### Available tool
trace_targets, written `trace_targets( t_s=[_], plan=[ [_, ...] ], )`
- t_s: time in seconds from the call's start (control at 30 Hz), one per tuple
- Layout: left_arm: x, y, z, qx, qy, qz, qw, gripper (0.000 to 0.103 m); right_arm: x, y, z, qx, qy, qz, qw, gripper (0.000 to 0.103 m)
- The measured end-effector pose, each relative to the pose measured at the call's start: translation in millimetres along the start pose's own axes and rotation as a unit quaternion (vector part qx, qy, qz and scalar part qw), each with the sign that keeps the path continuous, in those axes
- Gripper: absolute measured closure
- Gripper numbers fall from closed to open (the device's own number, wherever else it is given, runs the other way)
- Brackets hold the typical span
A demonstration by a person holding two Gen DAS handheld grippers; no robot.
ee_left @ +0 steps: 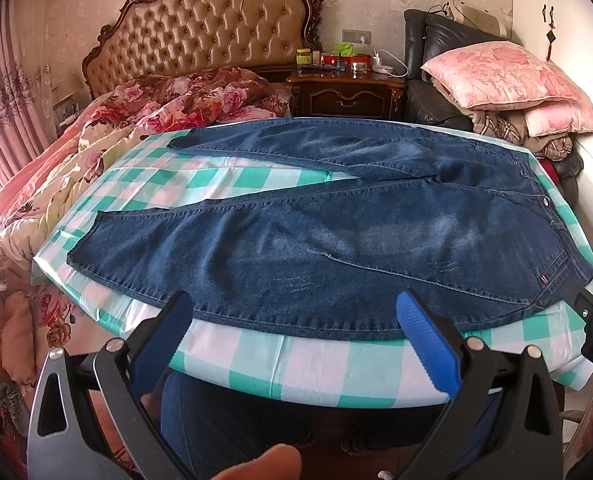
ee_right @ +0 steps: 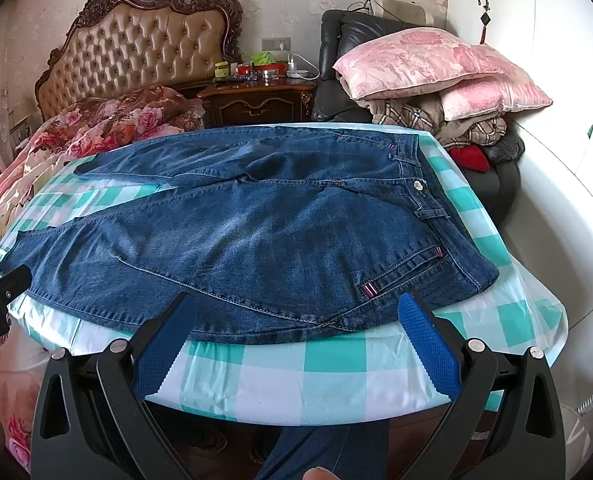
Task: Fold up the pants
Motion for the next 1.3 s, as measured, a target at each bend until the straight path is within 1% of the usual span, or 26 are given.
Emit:
trace_targets(
  t_s=[0.67, 0.77, 0.83, 0.9, 1.0, 1.03, 1.07, 1.17, 1.2, 1.23, 1.3],
  plan=[
    [3, 3, 0, 0.0, -0.005, -0.001, 1.0, 0.001, -3, -2, 1, 0.0, 0.002, 0.0, 1.0, 0.005],
    [4, 6, 0, 0.005, -0.014, -0.001, 0.9999, 0.001, -2, -1, -2, -0.005, 0.012, -0.007, 1.0, 0.005],
    [1, 12, -1, 0.01, -0.027, 0.008, 0.9995, 0.001, 4, 3, -4, -0.006, 0.013, -0.01, 1.0, 0.005],
    [-4, 18, -5, 0.014, -0.041, 0.016, 0.9989, 0.001, 14, 9, -11, -0.016, 0.028, -0.029, 0.999, 0.005],
    [-11, 26, -18, 0.002, -0.066, 0.025, 0.9975, 0.001, 33, 24, -29, -0.036, 0.056, -0.059, 0.996, 0.005],
    [-14, 28, -25, -0.006, -0.078, 0.028, 0.9965, 0.001, 44, 32, -39, -0.046, 0.072, -0.076, 0.993, 0.005],
    [-16, 29, -31, -0.012, -0.089, 0.032, 0.9955, 0.001, 58, 43, -52, -0.055, 0.079, -0.094, 0.991, 0.005],
    [-25, 30, -50, -0.032, -0.114, 0.042, 0.9921, 0.001, 103, 82, -86, -0.064, 0.072, -0.134, 0.986, 0.005],
    [-28, 30, -55, -0.035, -0.116, 0.044, 0.9916, 0.001, 123, 102, -105, -0.071, 0.059, -0.147, 0.985, 0.005],
    [-32, 31, -63, -0.04, -0.114, 0.045, 0.9916, 0.001, 135, 114, -118, -0.074, 0.054, -0.154, 0.984, 0.005],
    [-39, 32, -75, -0.044, -0.114, 0.049, 0.9913, 0.001, 161, 142, -155, -0.095, 0.053, -0.169, 0.98, 0.005]
  ],
)
Point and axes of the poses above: each gripper's, at about its wrist camera, not at the fingertips, and z roughly against the way its jaws point, x to its right, y to its top, the point moved 8 cm from there along -z, roughly the way its jaws point
